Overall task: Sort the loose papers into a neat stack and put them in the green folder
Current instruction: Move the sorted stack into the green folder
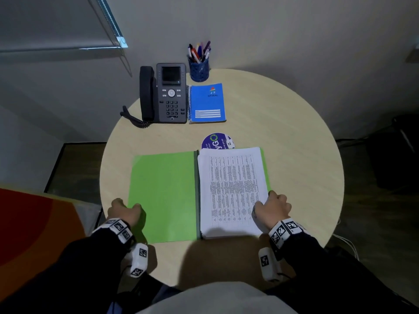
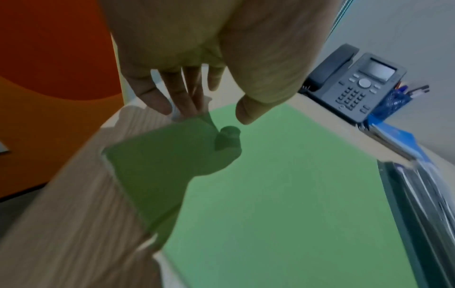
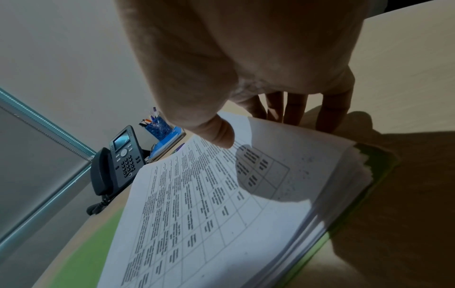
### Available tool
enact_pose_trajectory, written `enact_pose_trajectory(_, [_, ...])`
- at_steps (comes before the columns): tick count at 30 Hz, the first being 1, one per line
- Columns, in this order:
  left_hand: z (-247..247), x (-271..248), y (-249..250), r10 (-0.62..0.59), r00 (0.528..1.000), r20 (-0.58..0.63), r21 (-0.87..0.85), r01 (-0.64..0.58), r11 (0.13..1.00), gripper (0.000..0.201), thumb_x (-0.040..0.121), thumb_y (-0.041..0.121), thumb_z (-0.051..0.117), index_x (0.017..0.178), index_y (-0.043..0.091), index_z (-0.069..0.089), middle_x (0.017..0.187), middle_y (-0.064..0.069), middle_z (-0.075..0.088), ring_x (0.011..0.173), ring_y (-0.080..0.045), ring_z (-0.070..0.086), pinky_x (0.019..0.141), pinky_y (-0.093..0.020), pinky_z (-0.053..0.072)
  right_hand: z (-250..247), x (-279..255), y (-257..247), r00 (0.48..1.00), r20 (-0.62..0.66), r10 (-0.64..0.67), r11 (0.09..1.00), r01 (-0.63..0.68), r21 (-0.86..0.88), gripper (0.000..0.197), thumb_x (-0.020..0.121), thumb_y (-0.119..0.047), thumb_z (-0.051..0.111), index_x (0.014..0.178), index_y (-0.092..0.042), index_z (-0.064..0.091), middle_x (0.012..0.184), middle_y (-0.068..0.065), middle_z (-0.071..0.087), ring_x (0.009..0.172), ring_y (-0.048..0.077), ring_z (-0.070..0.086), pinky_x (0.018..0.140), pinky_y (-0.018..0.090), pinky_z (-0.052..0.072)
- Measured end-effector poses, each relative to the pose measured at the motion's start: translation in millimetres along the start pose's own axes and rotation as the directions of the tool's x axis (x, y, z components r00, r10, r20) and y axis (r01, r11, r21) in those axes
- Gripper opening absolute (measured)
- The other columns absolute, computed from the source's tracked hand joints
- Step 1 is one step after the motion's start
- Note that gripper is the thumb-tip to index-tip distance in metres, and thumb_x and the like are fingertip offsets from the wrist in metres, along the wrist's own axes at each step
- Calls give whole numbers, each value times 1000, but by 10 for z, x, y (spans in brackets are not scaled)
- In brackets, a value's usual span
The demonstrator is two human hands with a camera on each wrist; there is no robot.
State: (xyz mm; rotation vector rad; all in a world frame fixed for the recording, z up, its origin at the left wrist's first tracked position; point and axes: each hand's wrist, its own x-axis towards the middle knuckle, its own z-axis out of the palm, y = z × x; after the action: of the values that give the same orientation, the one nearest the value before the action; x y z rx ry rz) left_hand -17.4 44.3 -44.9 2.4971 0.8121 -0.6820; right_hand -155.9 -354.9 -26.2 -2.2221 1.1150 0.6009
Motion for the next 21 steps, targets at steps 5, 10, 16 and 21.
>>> enact_pose_trajectory(5, [-94,309,-102,-35,989,143,-35,41,999,69,84,55,71,135,9,59,135,-18,62,109,-37,62,100,-39,50,-30,34,50,1000,-2,-27,1000,27,12,58,97,-37,47,148,-13,33,143,13,33,131,38,32,100,49,37])
enact_pose_trajectory(10, [25,291,-213,-59,995,85,-27,61,998,95,72,59,77,150,20,39,148,-18,49,126,-41,55,106,-44,47,-17,9,71,999,-2,-54,999,54,-3,64,95,-40,50,149,-13,30,144,10,31,132,36,30,103,49,39])
enact_pose_trajectory(16, [-80,259,-217,-30,985,172,-123,51,991,69,85,68,60,116,7,68,125,-20,68,110,-35,65,102,-43,49,-52,45,153,993,33,-112,990,114,-79,66,94,-43,52,148,-12,31,142,12,32,129,37,32,100,46,38])
enact_pose_trajectory(21, [-692,-558,133,192,965,178,-413,-104,905,65,86,51,77,137,12,63,135,-9,62,127,-32,57,107,-45,41,-38,105,215,990,34,-140,987,142,-73,69,92,-45,52,149,-12,30,142,12,32,129,37,33,101,47,38])
